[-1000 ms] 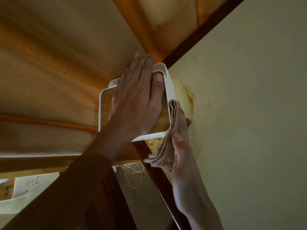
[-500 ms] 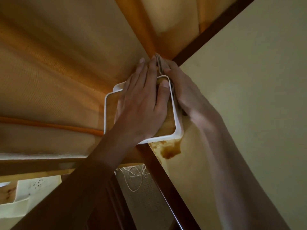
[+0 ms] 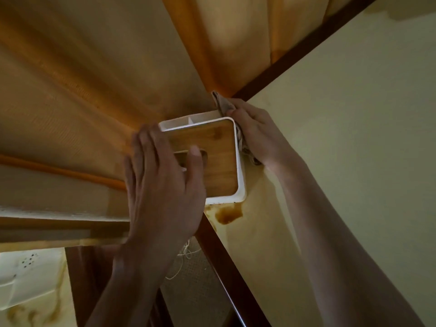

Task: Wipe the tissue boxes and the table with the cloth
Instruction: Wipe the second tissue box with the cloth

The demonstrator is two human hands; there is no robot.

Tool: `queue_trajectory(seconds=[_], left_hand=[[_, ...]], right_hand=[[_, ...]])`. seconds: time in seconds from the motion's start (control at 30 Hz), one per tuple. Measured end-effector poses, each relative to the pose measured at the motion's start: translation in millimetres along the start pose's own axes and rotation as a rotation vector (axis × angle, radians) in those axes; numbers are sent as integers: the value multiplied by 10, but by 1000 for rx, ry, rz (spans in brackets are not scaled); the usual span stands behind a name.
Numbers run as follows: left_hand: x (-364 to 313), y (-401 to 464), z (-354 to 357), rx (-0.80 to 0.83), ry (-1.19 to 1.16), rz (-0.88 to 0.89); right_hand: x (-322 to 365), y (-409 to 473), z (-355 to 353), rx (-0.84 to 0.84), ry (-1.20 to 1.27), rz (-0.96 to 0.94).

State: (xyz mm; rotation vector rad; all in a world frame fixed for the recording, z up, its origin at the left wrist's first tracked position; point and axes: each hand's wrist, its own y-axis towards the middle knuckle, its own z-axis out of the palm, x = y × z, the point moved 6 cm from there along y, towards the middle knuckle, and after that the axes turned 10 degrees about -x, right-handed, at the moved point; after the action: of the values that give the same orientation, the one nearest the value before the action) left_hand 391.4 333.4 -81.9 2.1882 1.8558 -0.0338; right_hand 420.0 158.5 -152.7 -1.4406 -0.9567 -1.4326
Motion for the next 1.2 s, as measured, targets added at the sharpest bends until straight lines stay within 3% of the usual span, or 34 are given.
queue_trajectory(seconds=[0.07,0.2,0.47,0.67,1.2], left_hand=[[115,-176,41,34,13,-88],[161,-157,107,9,-99,-83],[93,199,120,120,-181,172],[-138,350,131,214,-156,293],[-506,521,297,229,-278,257]], right_hand=[[-30,-70,-26,-10,9,-14],[-67,-250,-159,-13,25,-48],[-87,-602,-386,-177,78,-10],[-182,-1047,-330,-104,205,-34],[-302,-1492,-89,-166,326,62]])
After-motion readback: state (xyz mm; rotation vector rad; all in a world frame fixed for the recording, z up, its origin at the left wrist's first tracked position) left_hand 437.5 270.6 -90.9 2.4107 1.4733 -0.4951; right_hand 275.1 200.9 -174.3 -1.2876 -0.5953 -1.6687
